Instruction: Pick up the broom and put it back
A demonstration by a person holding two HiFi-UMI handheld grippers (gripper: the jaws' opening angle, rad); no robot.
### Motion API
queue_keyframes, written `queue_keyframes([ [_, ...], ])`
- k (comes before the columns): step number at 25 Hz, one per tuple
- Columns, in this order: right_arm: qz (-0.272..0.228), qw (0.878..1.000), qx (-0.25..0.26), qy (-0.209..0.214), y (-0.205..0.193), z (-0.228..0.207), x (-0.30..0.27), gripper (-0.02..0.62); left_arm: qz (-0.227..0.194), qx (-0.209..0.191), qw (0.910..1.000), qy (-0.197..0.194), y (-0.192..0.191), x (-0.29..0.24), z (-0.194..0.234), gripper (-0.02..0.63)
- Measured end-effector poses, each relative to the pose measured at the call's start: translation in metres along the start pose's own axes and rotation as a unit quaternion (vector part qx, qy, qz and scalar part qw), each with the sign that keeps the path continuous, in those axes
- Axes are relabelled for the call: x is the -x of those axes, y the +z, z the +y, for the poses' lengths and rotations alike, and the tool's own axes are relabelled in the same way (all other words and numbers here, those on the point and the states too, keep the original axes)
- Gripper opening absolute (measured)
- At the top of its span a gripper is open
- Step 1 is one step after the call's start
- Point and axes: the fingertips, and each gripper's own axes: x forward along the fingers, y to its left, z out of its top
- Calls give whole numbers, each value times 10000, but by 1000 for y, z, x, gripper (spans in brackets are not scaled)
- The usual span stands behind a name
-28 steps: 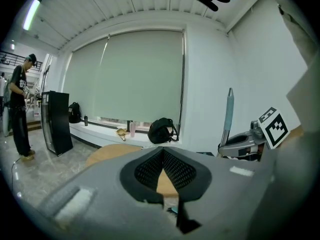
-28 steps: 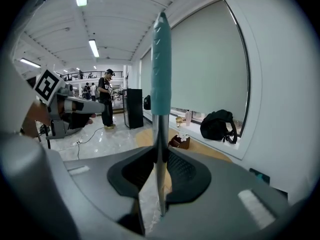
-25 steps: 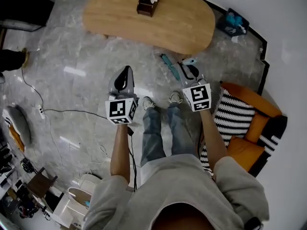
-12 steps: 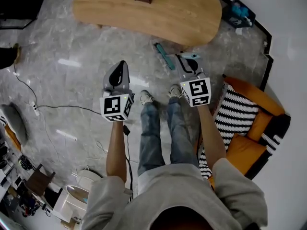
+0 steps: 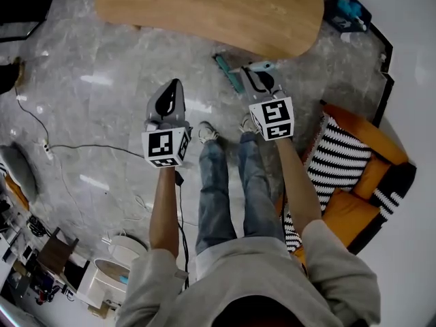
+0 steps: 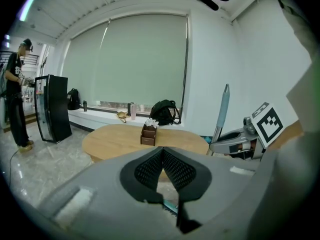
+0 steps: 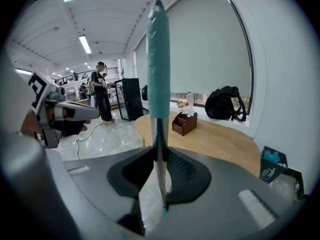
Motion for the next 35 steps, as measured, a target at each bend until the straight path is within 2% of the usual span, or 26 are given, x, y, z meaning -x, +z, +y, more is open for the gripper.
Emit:
queue_keyframes([
  [6, 136, 9998, -52, 103, -9, -2, -27, 81, 13, 94, 10000, 1, -4, -14, 5, 5],
  [23, 244, 9986, -63, 463, 6, -29, -114, 83, 77, 239, 9997, 32, -9, -42, 21, 5],
  [35, 297, 9986, 54, 431, 12, -38, -141, 86, 127, 282, 9995, 39, -12, -50, 28, 5],
])
